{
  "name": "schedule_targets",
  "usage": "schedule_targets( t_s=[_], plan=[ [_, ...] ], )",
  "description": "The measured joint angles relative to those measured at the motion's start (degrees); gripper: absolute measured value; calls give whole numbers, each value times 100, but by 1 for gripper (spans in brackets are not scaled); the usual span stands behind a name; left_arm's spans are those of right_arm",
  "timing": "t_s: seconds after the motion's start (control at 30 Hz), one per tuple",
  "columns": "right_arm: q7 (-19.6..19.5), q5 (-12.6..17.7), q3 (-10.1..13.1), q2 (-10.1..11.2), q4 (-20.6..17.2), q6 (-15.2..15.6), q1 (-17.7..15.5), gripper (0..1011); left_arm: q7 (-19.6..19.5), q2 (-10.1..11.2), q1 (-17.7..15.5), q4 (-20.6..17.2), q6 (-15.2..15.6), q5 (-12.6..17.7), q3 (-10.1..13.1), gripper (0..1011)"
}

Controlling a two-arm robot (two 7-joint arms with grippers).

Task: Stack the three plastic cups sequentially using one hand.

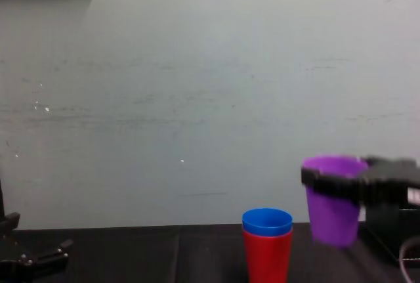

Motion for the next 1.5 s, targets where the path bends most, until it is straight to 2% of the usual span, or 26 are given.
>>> schedule_targets(
  t_s=[0.17,0.23,0.47,0.67,0.8,1.13,1.5],
  plan=[
    [16,108,-82,60,-215,352,217,738,0,0,0,0,0,0,0,1005],
    [10,160,-162,64,-280,579,398,737,0,0,0,0,0,0,0,1005],
    [-39,188,-362,-25,-124,735,789,738,0,0,0,0,0,0,0,1005],
    [-83,145,-577,-227,420,511,1221,738,0,0,0,0,0,0,0,1005],
    [-83,95,-665,-324,747,297,1370,738,0,0,0,0,0,0,0,1004],
    [-38,-7,-803,-504,1392,-76,1573,738,0,0,0,0,0,0,0,1005],
    [75,-39,-865,-637,1823,-317,1713,738,0,0,0,0,0,0,0,1005]
  ],
)
